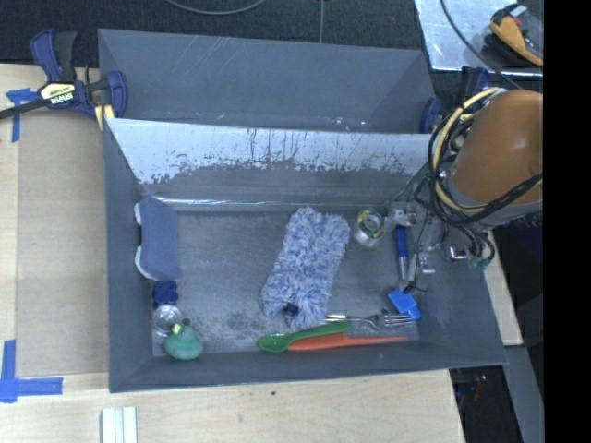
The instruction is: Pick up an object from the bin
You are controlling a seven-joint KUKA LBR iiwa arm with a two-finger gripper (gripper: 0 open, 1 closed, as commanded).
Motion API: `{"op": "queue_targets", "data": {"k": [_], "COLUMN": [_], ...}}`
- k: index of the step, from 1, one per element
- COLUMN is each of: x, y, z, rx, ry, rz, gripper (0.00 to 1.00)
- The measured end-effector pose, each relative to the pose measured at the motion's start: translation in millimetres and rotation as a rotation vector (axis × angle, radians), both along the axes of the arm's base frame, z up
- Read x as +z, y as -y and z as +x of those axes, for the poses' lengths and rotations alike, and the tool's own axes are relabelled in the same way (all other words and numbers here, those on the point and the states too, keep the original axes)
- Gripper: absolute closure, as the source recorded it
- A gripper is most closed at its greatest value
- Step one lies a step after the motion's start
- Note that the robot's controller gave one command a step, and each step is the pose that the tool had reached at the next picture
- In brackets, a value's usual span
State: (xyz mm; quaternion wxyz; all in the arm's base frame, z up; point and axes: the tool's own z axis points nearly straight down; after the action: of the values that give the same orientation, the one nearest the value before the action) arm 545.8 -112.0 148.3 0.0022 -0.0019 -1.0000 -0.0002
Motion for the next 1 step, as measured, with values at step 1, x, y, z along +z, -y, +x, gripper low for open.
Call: {"op": "queue_targets", "data": {"k": [1], "x": [5.0], "y": [-0.7], "z": [1.8], "rx": [0.004], "ry": [0.008], "rz": [-0.001], "gripper": [0.0]}}
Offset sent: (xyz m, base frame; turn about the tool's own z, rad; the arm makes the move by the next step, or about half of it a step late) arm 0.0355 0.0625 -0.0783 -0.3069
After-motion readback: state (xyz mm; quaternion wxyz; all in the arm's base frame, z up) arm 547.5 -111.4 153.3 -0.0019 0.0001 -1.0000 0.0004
